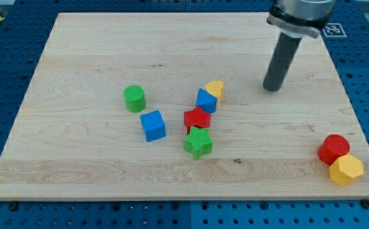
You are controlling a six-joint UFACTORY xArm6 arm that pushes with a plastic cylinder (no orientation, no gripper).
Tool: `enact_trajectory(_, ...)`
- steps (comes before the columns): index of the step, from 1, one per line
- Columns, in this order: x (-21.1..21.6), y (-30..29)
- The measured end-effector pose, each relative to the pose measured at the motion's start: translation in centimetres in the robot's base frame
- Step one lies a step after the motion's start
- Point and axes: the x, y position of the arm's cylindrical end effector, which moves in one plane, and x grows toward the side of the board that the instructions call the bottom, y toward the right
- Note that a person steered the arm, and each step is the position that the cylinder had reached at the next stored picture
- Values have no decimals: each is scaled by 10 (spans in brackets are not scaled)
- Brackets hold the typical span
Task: Separate yellow heart and blue triangle
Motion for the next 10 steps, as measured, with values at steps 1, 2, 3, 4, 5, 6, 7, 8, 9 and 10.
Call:
enact_trajectory(1, -15, -23)
enact_trajectory(2, -24, -43)
enact_trajectory(3, -24, -63)
enact_trajectory(4, -24, -80)
enact_trajectory(5, -24, -93)
enact_trajectory(6, -24, -104)
enact_trajectory(7, -24, -115)
enact_trajectory(8, -9, -119)
enact_trajectory(9, 8, -119)
enact_trajectory(10, 28, -119)
